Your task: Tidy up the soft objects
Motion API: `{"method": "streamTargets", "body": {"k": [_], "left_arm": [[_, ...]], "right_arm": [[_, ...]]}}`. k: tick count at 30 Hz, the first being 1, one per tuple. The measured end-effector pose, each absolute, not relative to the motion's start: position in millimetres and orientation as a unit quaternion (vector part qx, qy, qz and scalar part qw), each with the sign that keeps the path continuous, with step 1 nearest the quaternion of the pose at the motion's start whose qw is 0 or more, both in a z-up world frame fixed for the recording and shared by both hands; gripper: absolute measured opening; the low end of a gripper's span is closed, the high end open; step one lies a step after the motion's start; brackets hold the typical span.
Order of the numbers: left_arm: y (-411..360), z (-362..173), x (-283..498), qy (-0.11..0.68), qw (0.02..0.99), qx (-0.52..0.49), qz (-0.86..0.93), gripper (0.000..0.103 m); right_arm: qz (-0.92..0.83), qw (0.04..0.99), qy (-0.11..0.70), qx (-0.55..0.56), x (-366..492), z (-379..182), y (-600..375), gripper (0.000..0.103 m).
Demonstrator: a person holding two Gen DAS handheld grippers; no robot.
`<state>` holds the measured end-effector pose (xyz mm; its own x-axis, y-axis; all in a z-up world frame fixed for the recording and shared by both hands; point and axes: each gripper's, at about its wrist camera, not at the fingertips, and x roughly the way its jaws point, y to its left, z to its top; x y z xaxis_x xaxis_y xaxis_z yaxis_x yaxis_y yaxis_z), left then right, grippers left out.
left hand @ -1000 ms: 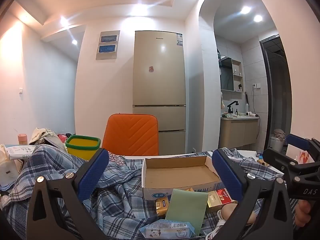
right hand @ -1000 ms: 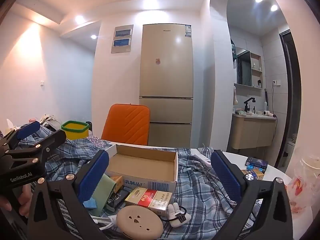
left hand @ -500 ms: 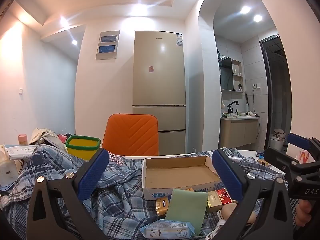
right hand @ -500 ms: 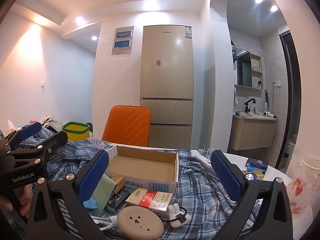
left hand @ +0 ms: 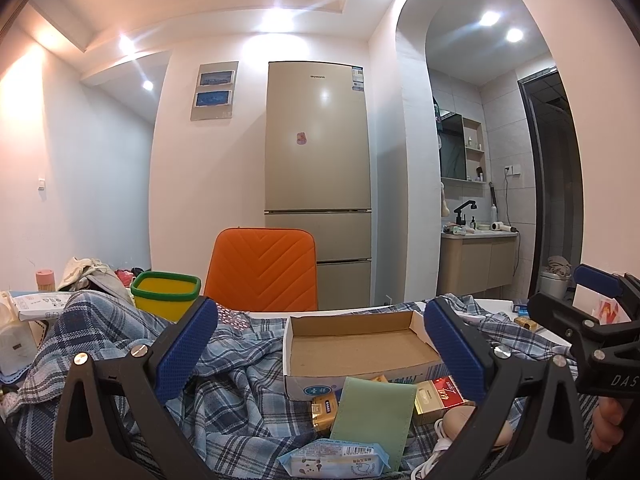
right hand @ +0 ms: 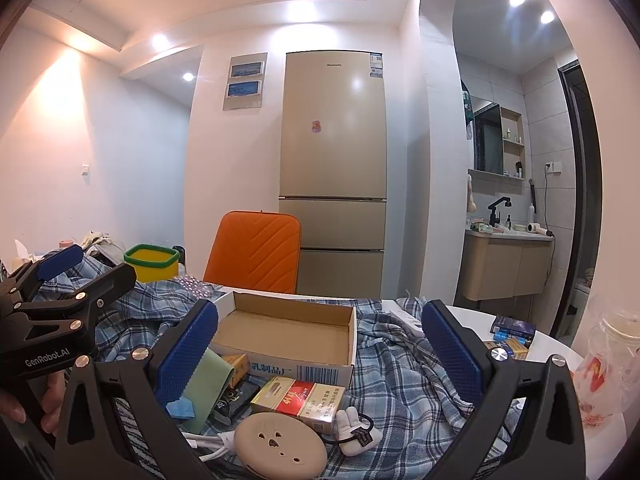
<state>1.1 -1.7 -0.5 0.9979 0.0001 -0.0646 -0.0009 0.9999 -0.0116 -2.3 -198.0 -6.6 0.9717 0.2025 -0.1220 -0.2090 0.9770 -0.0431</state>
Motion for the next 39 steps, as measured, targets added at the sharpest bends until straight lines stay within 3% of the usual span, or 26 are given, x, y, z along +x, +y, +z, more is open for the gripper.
{"method": "streamTargets", "body": {"k": [39], "left_arm": [[-7.7,-0.5,-5.3,0.021,0.999,0.006,-0.025,0.103]], "right_arm": [[0.093,0.994,0.05,-0.03,-8.5,-6.0,-199.9,0.103]]}}
